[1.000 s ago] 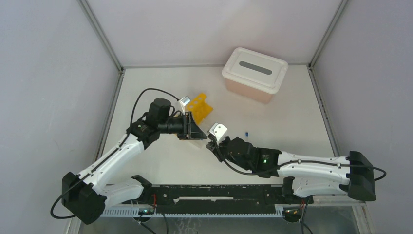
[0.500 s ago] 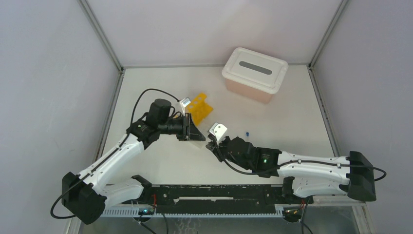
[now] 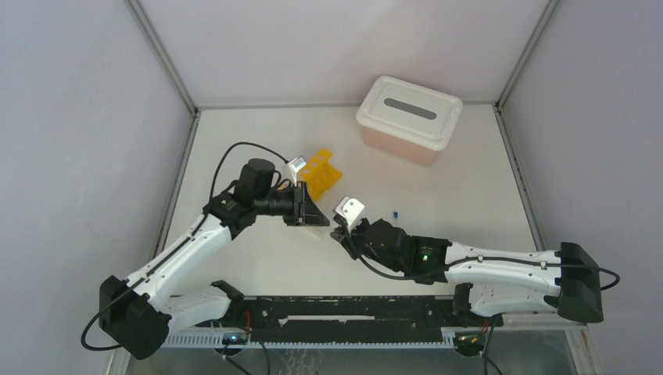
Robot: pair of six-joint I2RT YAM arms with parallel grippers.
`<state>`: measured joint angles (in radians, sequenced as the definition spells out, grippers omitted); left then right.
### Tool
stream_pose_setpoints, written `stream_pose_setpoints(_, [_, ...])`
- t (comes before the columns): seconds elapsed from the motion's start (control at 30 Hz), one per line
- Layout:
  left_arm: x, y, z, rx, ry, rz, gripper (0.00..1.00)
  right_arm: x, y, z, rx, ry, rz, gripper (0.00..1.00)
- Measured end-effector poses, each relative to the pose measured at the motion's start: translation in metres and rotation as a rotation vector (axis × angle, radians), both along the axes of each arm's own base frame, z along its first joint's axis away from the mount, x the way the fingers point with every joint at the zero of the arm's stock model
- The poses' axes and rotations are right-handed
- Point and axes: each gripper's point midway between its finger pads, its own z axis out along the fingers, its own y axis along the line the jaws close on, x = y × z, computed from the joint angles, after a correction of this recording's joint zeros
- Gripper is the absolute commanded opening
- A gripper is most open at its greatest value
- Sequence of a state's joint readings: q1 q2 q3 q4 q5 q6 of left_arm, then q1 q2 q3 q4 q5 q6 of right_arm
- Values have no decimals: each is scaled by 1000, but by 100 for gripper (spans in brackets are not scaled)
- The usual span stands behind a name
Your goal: Organize the chemistry lab equipment
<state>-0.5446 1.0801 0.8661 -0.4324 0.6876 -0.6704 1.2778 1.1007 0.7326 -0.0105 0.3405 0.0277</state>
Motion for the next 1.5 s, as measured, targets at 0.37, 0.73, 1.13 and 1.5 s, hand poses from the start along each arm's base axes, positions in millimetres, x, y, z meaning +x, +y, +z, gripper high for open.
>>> stream_pose_setpoints(0.37, [1, 1, -1, 10, -5, 10, 15, 0, 1, -1, -4, 0, 6, 33])
stream_pose_setpoints(0.73, [11, 10, -8, 65, -38, 77, 13, 2, 1, -2, -6, 1, 3, 41])
stream_pose_setpoints(1.13, [32, 30, -10, 197, -126, 205, 12, 5, -3, 2, 8, 1, -27, 45])
stream_pose_setpoints(1.5, [53, 23, -6, 389, -294, 264, 10, 31, -26, 10, 43, -14, -213, 47])
